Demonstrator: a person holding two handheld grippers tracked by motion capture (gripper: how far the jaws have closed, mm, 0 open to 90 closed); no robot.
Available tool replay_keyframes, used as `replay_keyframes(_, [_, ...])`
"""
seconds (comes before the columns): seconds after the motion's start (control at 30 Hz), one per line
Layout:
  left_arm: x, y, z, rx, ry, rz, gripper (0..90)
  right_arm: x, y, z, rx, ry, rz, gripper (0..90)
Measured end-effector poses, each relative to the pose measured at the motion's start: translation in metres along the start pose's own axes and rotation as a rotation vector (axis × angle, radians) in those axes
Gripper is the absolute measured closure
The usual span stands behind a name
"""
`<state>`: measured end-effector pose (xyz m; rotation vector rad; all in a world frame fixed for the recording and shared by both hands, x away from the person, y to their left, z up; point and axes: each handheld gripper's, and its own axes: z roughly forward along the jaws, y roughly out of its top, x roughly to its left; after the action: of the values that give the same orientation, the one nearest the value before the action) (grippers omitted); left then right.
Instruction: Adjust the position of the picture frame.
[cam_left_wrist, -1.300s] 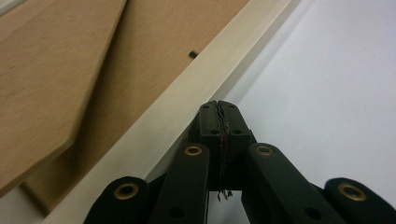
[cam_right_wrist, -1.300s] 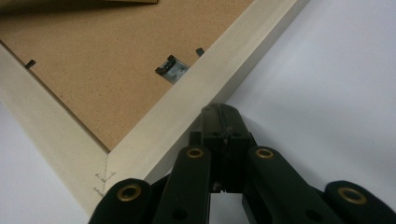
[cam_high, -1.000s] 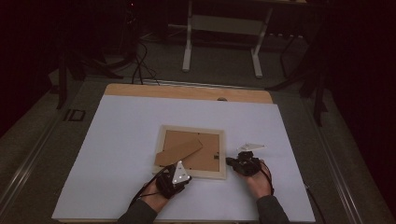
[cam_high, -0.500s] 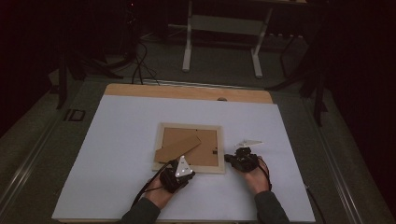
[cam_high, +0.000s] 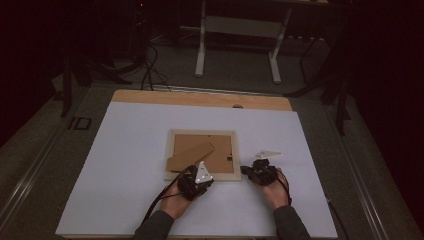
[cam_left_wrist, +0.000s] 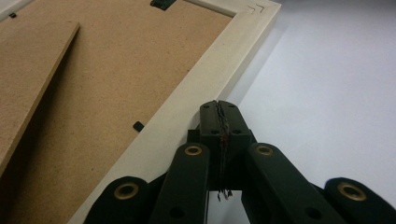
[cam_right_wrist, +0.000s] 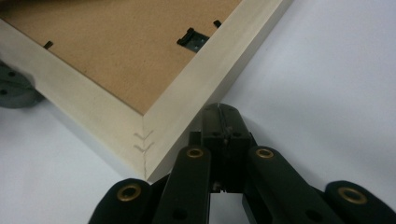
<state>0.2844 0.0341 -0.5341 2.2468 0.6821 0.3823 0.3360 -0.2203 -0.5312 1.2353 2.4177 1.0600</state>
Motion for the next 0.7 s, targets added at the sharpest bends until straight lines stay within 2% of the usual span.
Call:
replay_keyframes(0.07, [0.000, 0.000, 0.000, 0.001, 0.000, 0.002, 90.0, 0.000, -0.001, -0.001, -0.001, 0.002, -0.004, 89.8])
replay_keyframes(0.2, [0.002, -0.004, -0.007, 0.034, 0.045, 0.037, 90.0, 0.002, -0.002, -0.002, 0.001, 0.003, -0.013, 89.8])
replay_keyframes(0.23, [0.004, -0.007, -0.011, 0.038, 0.051, 0.035, 90.0, 0.002, -0.002, -0.002, 0.000, 0.002, -0.013, 89.8])
replay_keyframes(0.3, [0.006, -0.010, -0.015, 0.036, 0.056, 0.026, 90.0, 0.003, -0.003, -0.002, 0.000, 0.001, -0.015, 89.8])
replay_keyframes(0.33, [0.012, -0.017, -0.023, 0.034, 0.068, 0.003, 90.0, 0.003, -0.003, -0.003, 0.001, 0.004, -0.014, 89.8])
replay_keyframes(0.4, [0.017, -0.026, -0.033, 0.043, 0.092, -0.012, 90.0, 0.004, -0.004, -0.003, 0.001, 0.007, -0.017, 89.7])
replay_keyframes(0.43, [0.017, -0.026, -0.033, 0.043, 0.092, -0.012, 90.0, 0.004, -0.004, -0.003, 0.001, 0.007, -0.017, 89.7])
replay_keyframes(0.53, [0.026, -0.043, -0.049, 0.057, 0.123, -0.028, 90.0, 0.005, -0.004, -0.004, 0.004, 0.007, -0.023, 89.8])
replay_keyframes(0.67, [0.036, -0.062, -0.063, 0.062, 0.148, -0.075, 90.0, 0.006, -0.005, -0.005, 0.008, 0.009, -0.022, 89.8])
replay_keyframes(0.7, [0.039, -0.065, -0.066, 0.067, 0.151, -0.076, 90.0, 0.006, -0.005, -0.005, 0.010, 0.007, -0.023, 89.8])
